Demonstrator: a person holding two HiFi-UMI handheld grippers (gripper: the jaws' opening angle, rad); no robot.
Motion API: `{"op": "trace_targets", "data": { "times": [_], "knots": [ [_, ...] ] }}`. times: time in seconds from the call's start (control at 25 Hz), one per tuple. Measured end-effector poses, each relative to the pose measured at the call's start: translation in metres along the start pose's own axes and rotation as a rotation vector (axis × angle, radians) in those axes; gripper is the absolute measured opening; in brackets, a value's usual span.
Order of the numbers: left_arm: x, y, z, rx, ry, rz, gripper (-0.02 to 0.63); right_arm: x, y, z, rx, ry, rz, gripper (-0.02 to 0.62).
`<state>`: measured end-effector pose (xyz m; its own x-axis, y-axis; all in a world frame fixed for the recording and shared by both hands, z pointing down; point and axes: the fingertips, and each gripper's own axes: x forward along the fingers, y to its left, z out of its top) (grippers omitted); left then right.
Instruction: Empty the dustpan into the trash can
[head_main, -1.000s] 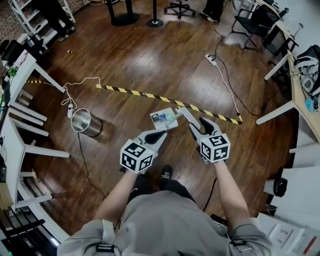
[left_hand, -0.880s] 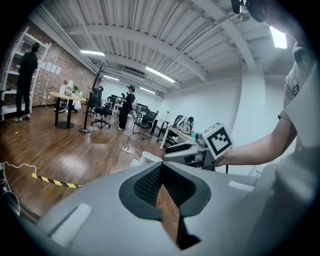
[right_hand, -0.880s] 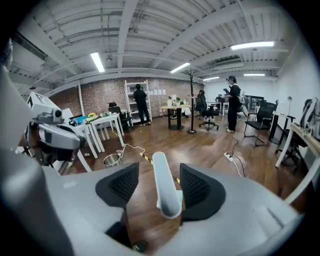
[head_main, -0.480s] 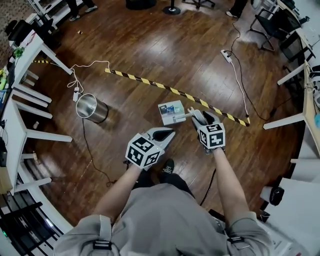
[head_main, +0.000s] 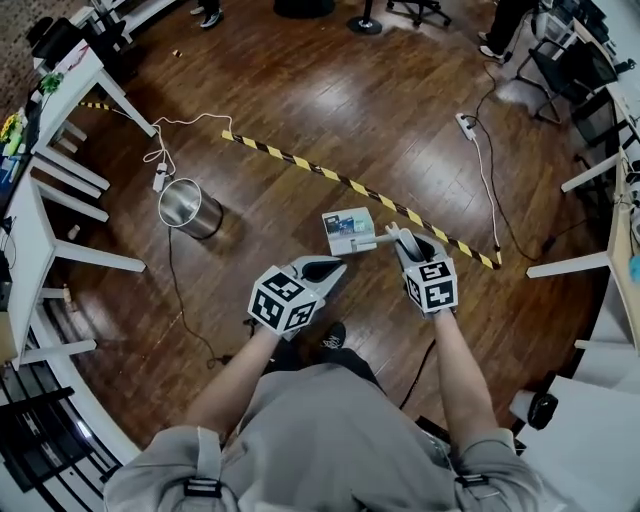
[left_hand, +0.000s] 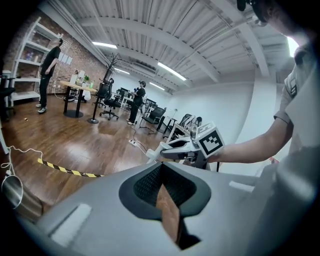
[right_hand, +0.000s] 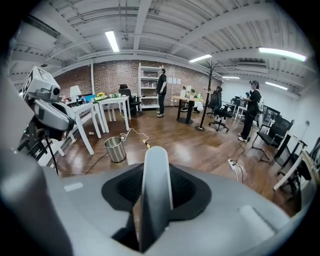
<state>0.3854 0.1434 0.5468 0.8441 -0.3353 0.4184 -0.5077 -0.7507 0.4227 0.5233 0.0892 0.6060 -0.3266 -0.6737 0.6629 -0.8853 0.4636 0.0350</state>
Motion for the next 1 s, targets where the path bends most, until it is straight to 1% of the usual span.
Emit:
{"op": "trace_targets", "data": {
  "times": [0.16, 0.28, 0.48, 0.6, 0.84, 1.0],
  "knots": [
    [-0.006, 0.013, -0.012, -0.017, 0.015, 0.028, 0.005, -0.018, 0.007, 0.015, -0.028, -0.014, 0.034, 0.12],
    [-0.012, 0.019, -0.023, -0.033, 0.023, 0.044, 0.005, -0.035, 0.018, 0.032, -0.058, -0.033, 0.082, 0.12],
    [-0.035, 0.032, -0.036, -0.059, 0.007, 0.105, 0.005, -0.058, 0.045, 0.074, -0.127, -0.076, 0.175, 0.121],
    [-0.057, 0.042, -0.043, -0.069, -0.012, 0.151, 0.005, -0.069, 0.071, 0.104, -0.179, -0.104, 0.23, 0.121],
    [-0.128, 0.084, -0.048, -0.101, -0.1, 0.314, 0.005, -0.068, 0.136, 0.176, -0.278, -0.174, 0.358, 0.121],
    [-0.178, 0.125, -0.05, -0.086, -0.148, 0.427, 0.005, -0.062, 0.181, 0.234, -0.332, -0.219, 0.428, 0.121]
  ]
}}
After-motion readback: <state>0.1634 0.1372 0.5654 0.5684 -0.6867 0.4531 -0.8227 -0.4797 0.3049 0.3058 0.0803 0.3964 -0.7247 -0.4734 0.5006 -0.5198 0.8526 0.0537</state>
